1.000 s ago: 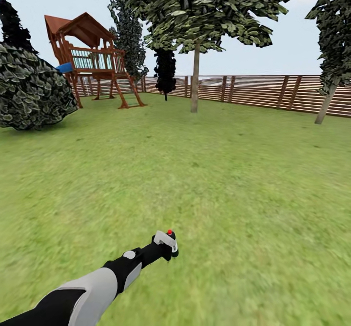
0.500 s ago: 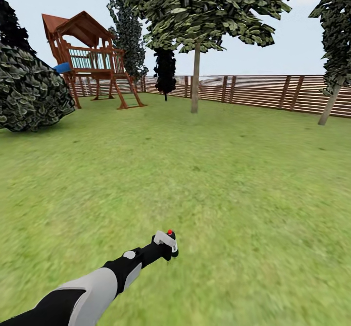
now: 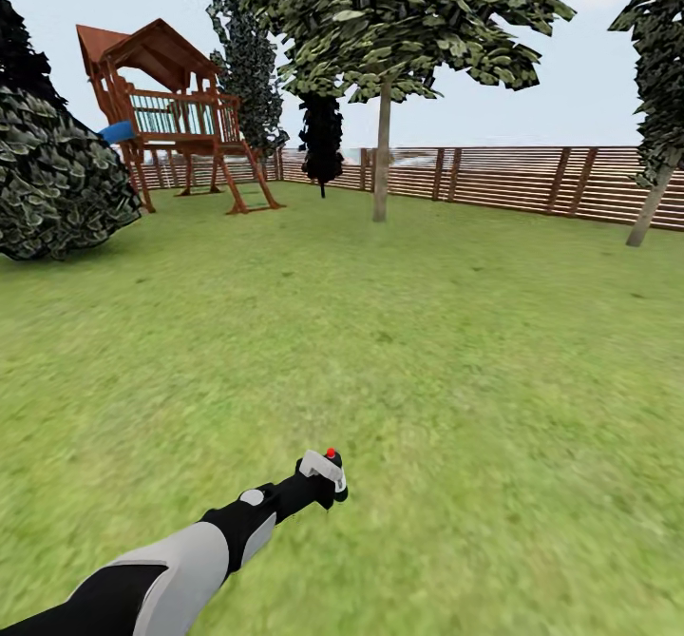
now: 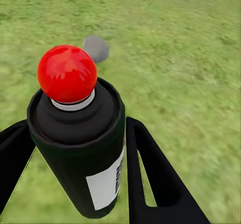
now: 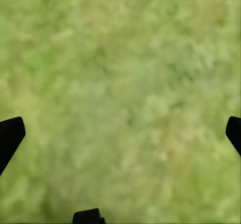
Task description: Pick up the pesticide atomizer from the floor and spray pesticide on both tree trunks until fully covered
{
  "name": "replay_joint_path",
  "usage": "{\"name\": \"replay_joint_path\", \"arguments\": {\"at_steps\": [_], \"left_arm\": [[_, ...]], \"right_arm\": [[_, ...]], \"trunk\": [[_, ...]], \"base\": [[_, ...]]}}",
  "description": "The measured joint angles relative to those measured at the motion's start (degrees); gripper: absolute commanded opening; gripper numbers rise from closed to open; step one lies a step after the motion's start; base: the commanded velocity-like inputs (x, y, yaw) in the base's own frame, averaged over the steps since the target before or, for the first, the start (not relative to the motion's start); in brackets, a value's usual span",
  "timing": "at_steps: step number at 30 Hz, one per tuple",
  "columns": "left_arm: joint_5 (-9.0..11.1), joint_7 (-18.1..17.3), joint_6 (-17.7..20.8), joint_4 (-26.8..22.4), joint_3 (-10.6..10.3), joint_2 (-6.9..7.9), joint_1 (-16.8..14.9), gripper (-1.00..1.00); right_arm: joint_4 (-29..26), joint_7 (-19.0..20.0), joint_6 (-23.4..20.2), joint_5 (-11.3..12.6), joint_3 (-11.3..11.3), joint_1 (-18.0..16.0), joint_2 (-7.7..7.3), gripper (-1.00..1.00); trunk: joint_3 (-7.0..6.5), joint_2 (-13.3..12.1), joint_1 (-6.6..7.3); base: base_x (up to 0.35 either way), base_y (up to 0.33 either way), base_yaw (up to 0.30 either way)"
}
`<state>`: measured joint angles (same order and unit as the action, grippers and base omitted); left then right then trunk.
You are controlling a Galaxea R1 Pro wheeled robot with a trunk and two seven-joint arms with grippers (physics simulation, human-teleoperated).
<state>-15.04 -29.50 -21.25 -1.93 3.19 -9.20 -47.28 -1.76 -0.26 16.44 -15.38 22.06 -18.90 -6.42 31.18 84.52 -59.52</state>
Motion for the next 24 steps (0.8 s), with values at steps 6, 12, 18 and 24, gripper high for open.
{"name": "replay_joint_path", "arguments": {"at_steps": [6,12,18,24], "left_arm": [[0.0,0.0,0.0,0.0,0.0,-0.02,0.0,-1.0],[0.0,0.0,0.0,0.0,0.0,-0.03,0.0,-1.0],[0.0,0.0,0.0,0.0,0.0,-0.03,0.0,-1.0],[0.0,0.0,0.0,0.0,0.0,-0.03,0.0,-1.0]], "right_arm": [[0.0,0.0,0.0,0.0,0.0,0.0,0.0,1.0],[0.0,0.0,0.0,0.0,0.0,0.0,0.0,1.0],[0.0,0.0,0.0,0.0,0.0,0.0,0.0,1.0],[0.0,0.0,0.0,0.0,0.0,0.0,0.0,1.0]], "trunk": [[0.0,0.0,0.0],[0.0,0.0,0.0],[0.0,0.0,0.0],[0.0,0.0,0.0]], "base": [[0.348,0.0,0.0],[0.347,0.0,0.0],[0.347,0.0,0.0],[0.348,0.0,0.0]]}}
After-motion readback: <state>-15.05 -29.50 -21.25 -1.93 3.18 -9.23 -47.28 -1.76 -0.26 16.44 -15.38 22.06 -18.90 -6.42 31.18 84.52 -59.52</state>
